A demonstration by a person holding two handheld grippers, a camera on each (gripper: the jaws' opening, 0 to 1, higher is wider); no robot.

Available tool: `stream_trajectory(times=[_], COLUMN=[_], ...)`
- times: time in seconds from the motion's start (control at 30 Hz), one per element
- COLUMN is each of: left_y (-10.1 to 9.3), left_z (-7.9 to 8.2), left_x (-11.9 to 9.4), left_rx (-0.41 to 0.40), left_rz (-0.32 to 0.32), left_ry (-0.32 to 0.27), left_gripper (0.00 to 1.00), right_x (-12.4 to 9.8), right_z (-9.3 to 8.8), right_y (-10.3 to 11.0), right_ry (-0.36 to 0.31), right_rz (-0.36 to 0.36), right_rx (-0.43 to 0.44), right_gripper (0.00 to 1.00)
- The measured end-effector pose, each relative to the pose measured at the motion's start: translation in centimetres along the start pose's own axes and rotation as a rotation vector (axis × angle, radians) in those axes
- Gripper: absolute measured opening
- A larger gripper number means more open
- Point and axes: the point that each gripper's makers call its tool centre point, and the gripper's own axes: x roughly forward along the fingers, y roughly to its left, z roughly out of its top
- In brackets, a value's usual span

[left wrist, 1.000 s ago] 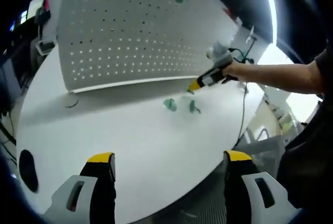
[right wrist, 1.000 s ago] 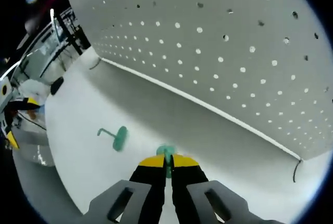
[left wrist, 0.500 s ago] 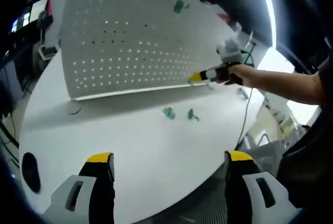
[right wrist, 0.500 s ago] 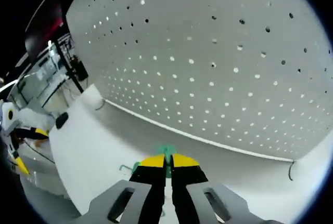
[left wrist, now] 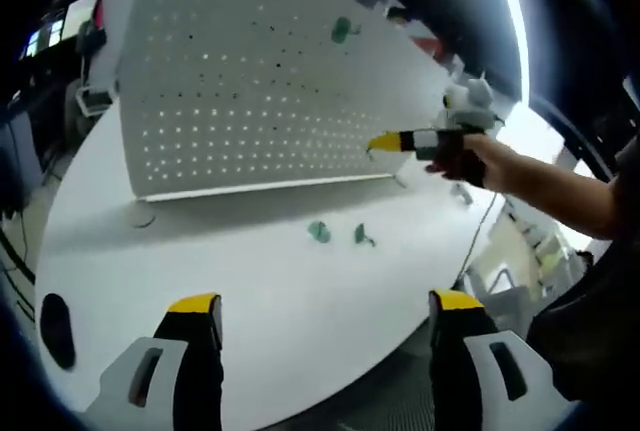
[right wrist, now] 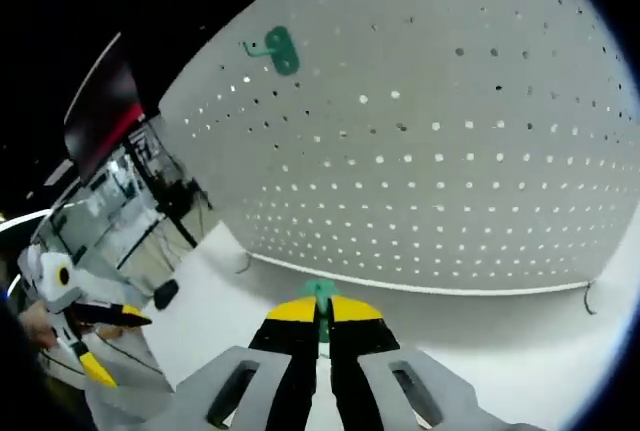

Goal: Insert the hook assembly into the mounting plate slot until the hook locks in place.

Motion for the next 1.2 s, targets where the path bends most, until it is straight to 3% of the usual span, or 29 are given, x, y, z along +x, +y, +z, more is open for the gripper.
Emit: stream_trajectory(times=[0.13, 0.27, 0.47, 0.7, 0.77, 1.2], left_y=[-0.3, -1.1, -2.1, -3.3, -3.3, -4.1], left_z=[0.5, 0.7, 1.0, 2.1, 2.2, 2.2], left_x=[0.0, 0.4, 0.7, 0.7, 0.6, 0.3], left_rx=[0.000, -0.012, -0.018, -0.085, -0.088, -0.106], left_rz=[0.000, -0.024, -0.056, -0.117, -0.119, -0.165], left_ry=[-0.018, -0.017, -0.033, -0.076, -0.082, -0.097], left_gripper=[0.83, 0.82, 0.75, 0.67, 0.64, 0.42], right_x=[-1.1, -2.0, -2.8, -3.0, -3.3, -4.4], right_z=[-0.9, -1.8, -3.3, -5.2, -5.2, -4.9], right_y=[2.7, 5.7, 9.6, 13.3, 14.1, 17.4], right_ry=[-0.017, -0.053, -0.078, -0.081, -0.096, -0.146], right_rz=[0.039, 0.093, 0.139, 0.185, 0.197, 0.229], right_rx=[0.016, 0.103, 0.167, 0.221, 0.253, 0.238], right_gripper=[0.00, 0.00, 0.00, 0.00, 0.00, 0.00])
